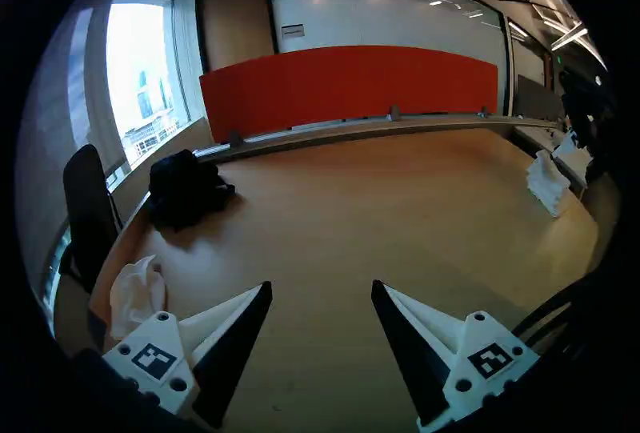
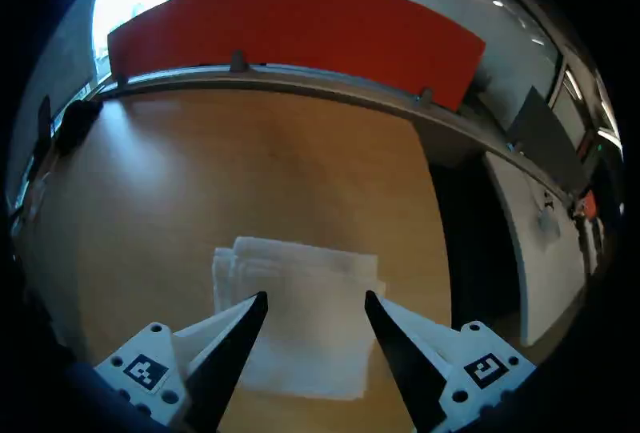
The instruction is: Fold towel
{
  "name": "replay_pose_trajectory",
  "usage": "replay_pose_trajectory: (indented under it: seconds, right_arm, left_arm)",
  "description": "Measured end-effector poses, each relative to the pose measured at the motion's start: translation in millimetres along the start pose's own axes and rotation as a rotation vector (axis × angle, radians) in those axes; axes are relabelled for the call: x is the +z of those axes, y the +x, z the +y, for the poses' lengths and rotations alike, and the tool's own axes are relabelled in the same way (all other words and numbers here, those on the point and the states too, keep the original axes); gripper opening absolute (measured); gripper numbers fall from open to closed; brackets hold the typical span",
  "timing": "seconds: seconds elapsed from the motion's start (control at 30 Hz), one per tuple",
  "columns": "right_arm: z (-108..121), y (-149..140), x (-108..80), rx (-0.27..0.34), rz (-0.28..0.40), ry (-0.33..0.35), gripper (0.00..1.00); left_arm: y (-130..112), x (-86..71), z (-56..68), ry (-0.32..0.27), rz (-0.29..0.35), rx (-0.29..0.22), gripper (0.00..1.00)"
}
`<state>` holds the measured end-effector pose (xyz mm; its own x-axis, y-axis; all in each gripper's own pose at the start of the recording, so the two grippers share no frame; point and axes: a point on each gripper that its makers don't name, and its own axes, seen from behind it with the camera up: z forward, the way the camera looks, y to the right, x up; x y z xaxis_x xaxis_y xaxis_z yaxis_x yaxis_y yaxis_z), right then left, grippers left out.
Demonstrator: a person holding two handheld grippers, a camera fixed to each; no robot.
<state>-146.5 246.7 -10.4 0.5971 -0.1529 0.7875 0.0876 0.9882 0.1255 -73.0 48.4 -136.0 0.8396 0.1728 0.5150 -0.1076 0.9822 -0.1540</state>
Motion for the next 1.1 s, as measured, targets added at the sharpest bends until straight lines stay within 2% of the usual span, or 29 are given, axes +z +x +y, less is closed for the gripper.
replay_pose_trajectory:
  seconds: [0.5,1.1]
  right_arm:
    - [-9.1,9.3,15.7,0.003,0.002,0.021,0.94]
    - [-8.9,-0.4,49.5,0.034,-0.035,0.041,0.94]
  left_arm:
    - [-3.9,-4.1,-6.0,0.021,-0.009,0.000,0.92]
    - [-14.4,-16.0,-7.3,0.060,-0.039,0.000,0.92]
